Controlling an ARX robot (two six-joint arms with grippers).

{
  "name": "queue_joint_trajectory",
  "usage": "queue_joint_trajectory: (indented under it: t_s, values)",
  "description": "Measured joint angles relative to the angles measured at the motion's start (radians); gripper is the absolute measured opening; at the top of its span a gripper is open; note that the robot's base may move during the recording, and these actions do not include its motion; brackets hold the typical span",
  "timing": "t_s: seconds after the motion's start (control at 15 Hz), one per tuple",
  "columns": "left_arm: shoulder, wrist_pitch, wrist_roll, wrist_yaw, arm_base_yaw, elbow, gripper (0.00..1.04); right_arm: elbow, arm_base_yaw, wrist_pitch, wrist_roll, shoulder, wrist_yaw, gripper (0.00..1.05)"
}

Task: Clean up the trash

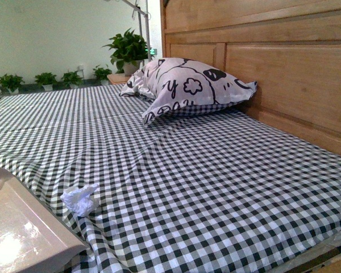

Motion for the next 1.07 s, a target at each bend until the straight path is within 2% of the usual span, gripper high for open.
queue_joint_trajectory:
  t_s: [0.53,0.87,0.93,1.0,1.07]
  values:
    - [0.087,0.112,-0.002,-0.031,-0.01,-0.049,0.28,0.0,0.0,0.0,0.0,0.0,0.0,0.19]
    - [0.097,0.115,0.015,-0.053,-0.014,-0.07,0.28,0.0,0.0,0.0,0.0,0.0,0.0,0.19]
    - [0.097,0.115,0.015,-0.053,-0.014,-0.07,0.28,0.03,-0.003,-0.086,0.024,0.02,-0.044,0.19]
    - [0.097,0.115,0.016,-0.055,-0.014,-0.07,0.28,0.116,0.006,-0.269,0.046,0.094,-0.129,0.19]
    - [0.097,0.115,0.016,-0.055,-0.014,-0.07,0.28,0.183,0.036,-0.322,0.045,0.22,-0.214,0.19]
